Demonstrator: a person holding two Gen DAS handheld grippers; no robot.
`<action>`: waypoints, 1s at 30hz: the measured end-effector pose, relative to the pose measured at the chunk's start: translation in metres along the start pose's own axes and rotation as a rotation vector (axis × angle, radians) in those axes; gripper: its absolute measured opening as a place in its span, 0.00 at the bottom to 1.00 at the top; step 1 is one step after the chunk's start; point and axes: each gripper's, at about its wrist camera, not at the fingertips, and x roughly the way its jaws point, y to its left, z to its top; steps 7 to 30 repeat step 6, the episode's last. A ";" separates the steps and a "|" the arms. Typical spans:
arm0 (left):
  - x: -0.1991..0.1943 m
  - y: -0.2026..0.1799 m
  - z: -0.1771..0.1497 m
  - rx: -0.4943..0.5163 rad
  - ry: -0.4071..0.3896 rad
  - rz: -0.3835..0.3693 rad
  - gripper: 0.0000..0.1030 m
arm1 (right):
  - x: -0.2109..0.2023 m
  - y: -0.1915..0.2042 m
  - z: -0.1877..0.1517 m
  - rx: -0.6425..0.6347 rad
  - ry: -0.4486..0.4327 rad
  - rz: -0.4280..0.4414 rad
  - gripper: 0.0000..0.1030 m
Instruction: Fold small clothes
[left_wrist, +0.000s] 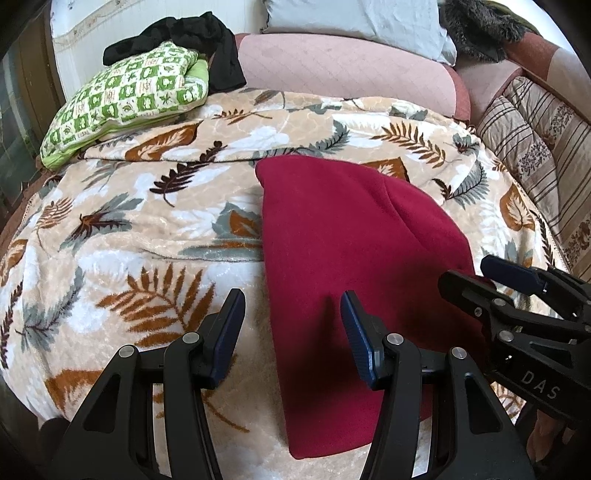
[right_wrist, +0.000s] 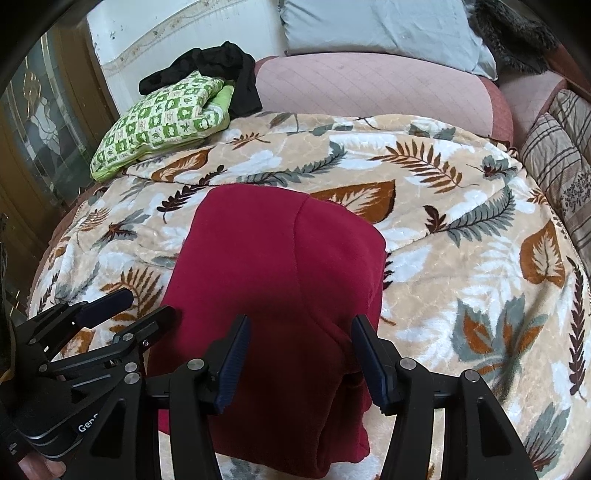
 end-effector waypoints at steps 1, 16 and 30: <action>-0.001 0.001 0.000 -0.007 -0.011 -0.014 0.51 | 0.000 0.000 0.000 -0.001 0.001 0.000 0.53; -0.003 0.003 0.001 -0.004 -0.024 -0.027 0.51 | 0.000 0.003 -0.001 -0.008 -0.001 -0.001 0.53; -0.003 0.003 0.001 -0.004 -0.024 -0.027 0.51 | 0.000 0.003 -0.001 -0.008 -0.001 -0.001 0.53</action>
